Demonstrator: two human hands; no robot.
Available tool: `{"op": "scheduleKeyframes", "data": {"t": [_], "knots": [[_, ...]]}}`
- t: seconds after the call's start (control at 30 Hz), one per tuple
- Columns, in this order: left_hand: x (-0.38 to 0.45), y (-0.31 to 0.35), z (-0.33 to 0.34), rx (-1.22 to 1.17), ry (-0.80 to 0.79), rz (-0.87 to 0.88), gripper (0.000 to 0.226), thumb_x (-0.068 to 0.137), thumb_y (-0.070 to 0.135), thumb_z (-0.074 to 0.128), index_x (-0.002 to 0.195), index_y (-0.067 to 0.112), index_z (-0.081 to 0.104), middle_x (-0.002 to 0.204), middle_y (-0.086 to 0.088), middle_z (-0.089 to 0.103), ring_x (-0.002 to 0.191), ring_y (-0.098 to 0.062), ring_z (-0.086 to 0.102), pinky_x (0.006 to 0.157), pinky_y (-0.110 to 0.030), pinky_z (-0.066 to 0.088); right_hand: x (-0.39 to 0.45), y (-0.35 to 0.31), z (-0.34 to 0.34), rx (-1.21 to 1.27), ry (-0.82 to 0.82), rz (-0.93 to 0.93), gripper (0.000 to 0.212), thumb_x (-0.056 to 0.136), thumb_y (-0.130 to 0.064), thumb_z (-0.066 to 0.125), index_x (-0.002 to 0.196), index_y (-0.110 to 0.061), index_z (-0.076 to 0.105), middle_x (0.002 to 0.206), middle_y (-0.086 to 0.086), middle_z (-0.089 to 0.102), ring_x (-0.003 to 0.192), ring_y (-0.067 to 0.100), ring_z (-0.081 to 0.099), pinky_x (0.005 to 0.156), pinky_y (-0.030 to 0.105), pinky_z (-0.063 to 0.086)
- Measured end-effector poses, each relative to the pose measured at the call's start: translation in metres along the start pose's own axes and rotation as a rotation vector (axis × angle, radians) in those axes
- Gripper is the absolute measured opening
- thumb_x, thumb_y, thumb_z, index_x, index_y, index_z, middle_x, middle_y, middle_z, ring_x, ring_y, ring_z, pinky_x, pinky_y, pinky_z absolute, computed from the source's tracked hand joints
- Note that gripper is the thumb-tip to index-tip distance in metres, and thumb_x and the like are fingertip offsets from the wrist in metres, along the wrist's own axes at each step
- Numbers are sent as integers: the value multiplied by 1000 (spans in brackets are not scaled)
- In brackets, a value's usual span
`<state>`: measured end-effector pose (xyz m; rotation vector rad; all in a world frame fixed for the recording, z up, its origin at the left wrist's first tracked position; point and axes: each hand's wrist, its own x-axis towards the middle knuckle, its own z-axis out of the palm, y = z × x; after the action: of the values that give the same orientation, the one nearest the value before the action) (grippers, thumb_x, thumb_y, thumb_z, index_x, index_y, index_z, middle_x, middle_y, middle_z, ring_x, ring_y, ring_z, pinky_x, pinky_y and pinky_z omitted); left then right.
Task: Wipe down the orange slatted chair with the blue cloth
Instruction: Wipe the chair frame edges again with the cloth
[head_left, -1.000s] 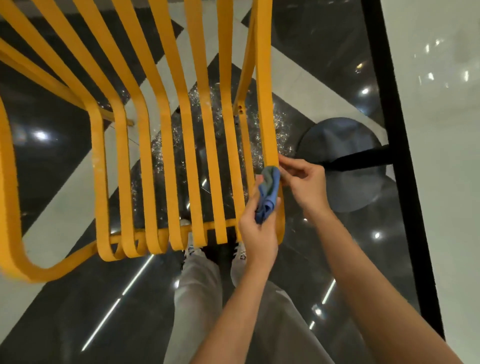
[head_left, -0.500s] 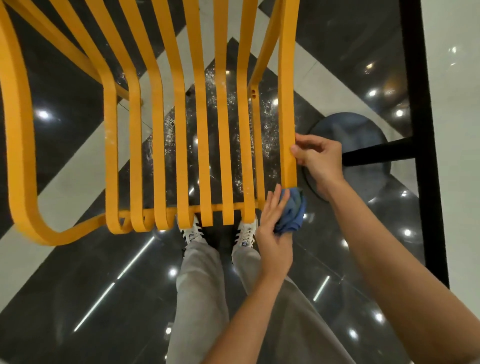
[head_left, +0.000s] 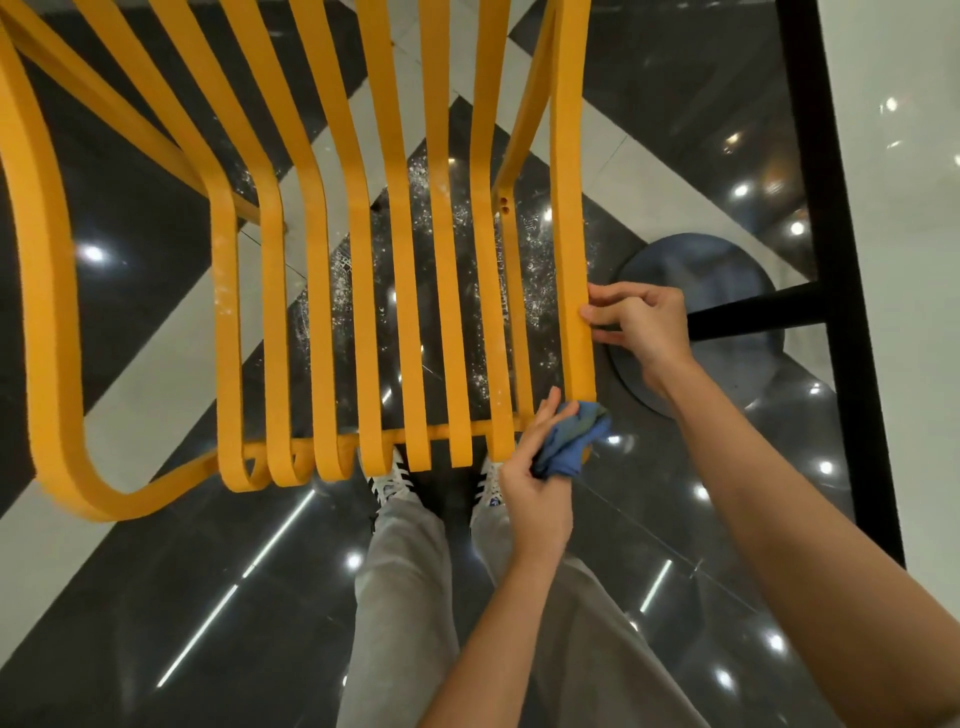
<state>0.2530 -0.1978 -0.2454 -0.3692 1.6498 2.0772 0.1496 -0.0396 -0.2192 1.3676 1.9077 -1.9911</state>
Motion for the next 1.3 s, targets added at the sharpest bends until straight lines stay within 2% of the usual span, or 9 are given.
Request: {"op": "scheduleKeyframes", "data": {"t": [0.2, 0.4, 0.5, 0.63, 0.83, 1.0, 1.07, 1.17, 1.3], "knots": [[59, 41, 29, 11, 130, 11, 41, 87, -11, 61, 125, 4, 63, 131, -6, 63, 119, -6, 59, 100, -25, 50, 2, 7, 1, -58, 46, -26, 4, 86, -11, 71, 85, -8, 75, 83, 6, 74, 70, 13, 70, 66, 36, 59], [74, 48, 41, 93, 265, -24, 27, 89, 2, 65, 115, 7, 70, 101, -2, 73, 97, -11, 67, 83, -24, 56, 3, 4, 1, -92, 37, -20, 37, 95, -42, 58, 77, -12, 73, 74, 5, 74, 66, 14, 71, 59, 30, 59], [55, 42, 35, 81, 308, -112, 19, 89, 4, 68, 107, 5, 71, 94, -6, 73, 91, -16, 68, 81, -32, 56, 7, -3, 0, -232, 55, -47, 23, 83, -36, 76, 73, -15, 76, 71, 10, 74, 65, 23, 71, 63, 37, 62], [99, 62, 46, 67, 366, -135, 5, 88, 5, 69, 86, 10, 69, 75, 0, 65, 68, 1, 61, 66, -24, 48, 10, -7, 4, -529, 108, -110, 17, 76, -40, 81, 67, -26, 76, 57, -3, 70, 57, 15, 70, 63, 40, 60], [199, 122, 85, 192, 274, 7, 23, 86, 12, 72, 108, 4, 71, 83, 3, 66, 75, -4, 58, 62, -15, 48, -1, -7, 12, -625, 210, -110, 19, 77, -48, 77, 79, -29, 78, 62, -12, 68, 63, 7, 65, 60, 30, 55], [213, 125, 96, 133, 326, 50, 28, 90, 17, 69, 116, 6, 68, 99, -3, 69, 91, -11, 65, 74, -18, 54, 11, -30, 9, -798, 95, 64, 14, 76, -47, 79, 74, -33, 75, 71, -12, 70, 73, 9, 67, 65, 31, 57], [205, 112, 90, 103, 356, -28, 29, 91, 26, 67, 114, 9, 66, 102, -5, 70, 99, -18, 67, 82, -26, 56, 21, -51, 13, -944, 94, 46, 12, 80, -39, 78, 90, -36, 75, 90, -12, 73, 87, 12, 68, 70, 29, 54], [222, 112, 85, 148, 401, -183, 20, 91, 31, 67, 96, 11, 68, 93, -13, 70, 91, -31, 68, 80, -42, 55, 34, -73, 33, -876, 184, -156, 41, 88, -30, 70, 128, -37, 62, 108, -7, 73, 97, 18, 69, 79, 36, 57], [266, 165, 111, 119, 406, -98, 14, 92, 23, 66, 97, 10, 67, 90, -7, 68, 84, -22, 66, 69, -27, 53, 54, -97, 63, -707, 221, -258, 50, 95, -25, 61, 142, -32, 48, 95, 0, 72, 82, 20, 68, 73, 41, 58]]}}
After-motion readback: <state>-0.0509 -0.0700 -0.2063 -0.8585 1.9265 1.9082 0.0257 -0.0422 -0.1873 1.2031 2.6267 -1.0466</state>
